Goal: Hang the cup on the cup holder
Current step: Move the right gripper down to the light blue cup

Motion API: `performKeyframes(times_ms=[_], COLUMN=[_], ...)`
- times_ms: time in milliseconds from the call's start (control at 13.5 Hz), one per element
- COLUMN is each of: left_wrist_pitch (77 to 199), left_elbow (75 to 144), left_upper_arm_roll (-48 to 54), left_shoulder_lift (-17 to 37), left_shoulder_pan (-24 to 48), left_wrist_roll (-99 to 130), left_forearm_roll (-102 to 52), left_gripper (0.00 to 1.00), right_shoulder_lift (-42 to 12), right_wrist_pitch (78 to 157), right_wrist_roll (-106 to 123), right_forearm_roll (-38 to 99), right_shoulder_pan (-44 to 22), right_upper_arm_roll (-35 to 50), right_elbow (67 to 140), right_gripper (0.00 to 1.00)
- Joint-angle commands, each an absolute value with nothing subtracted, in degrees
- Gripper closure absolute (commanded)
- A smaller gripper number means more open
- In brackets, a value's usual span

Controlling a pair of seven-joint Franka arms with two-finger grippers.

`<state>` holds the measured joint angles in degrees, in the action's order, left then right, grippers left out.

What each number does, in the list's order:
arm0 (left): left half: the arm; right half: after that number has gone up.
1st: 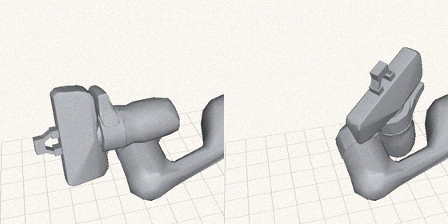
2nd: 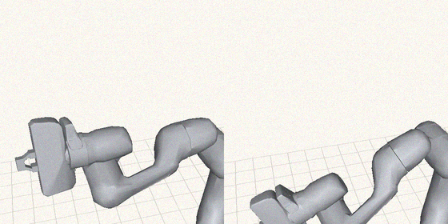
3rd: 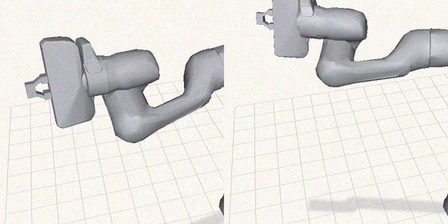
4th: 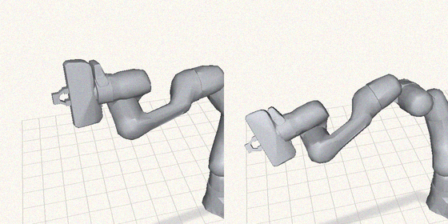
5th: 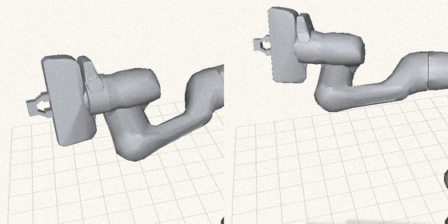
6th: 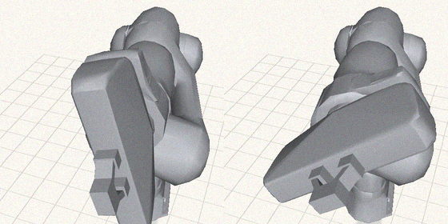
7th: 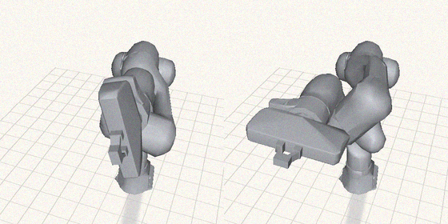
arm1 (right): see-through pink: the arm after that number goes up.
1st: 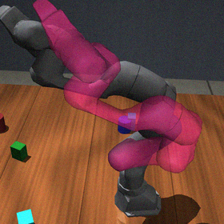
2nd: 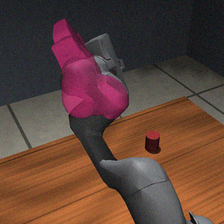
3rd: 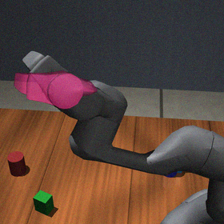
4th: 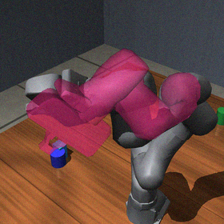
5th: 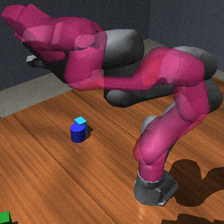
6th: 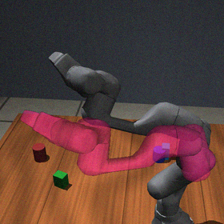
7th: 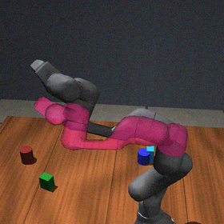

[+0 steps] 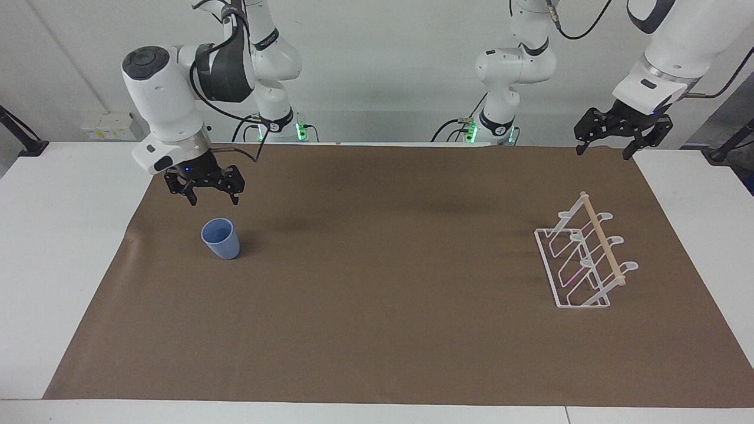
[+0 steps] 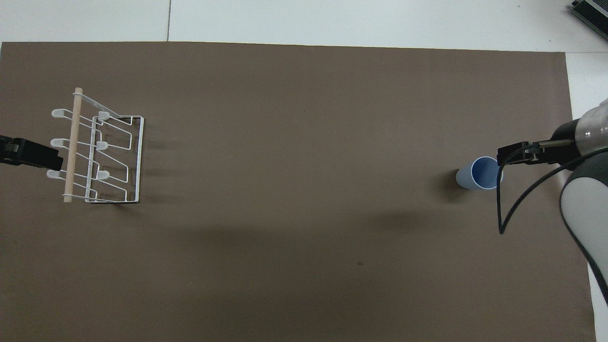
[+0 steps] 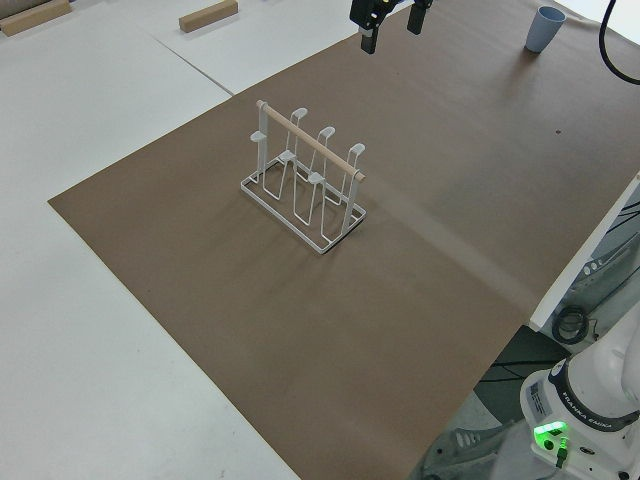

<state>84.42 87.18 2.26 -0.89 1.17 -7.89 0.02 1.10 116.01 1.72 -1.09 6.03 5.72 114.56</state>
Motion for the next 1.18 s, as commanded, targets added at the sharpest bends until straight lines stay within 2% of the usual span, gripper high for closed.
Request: performKeyframes(times_ms=[0,518,1109], left_wrist_pitch=[84.4,84.6,84.6], left_elbow=[88.9,88.9,89.0], left_upper_arm_roll=[2.1,2.1,2.1], left_shoulder_lift=[-2.5,-2.5,-2.5], left_shoulder_pan=[1.2,1.2,1.1], left_wrist_roll=[-8.1,-8.1,-8.1], left_forearm_roll=[0.4,0.4,0.4], left_gripper=[0.00,0.00,0.00], right_shoulder_lift=[-1.2,-3.4,-4.2], right_wrist_pitch=[118.7,128.2,130.0], right_wrist_roll=[3.3,3.2,3.3], right_forearm_roll=[0.4,0.4,0.4], right_shoulder_pan=[6.2,5.6,6.3], right_upper_arm_roll=[5.8,5.7,5.7], right_elbow=[117.2,122.8,124.2], right_gripper=[0.00,0.00,0.00])
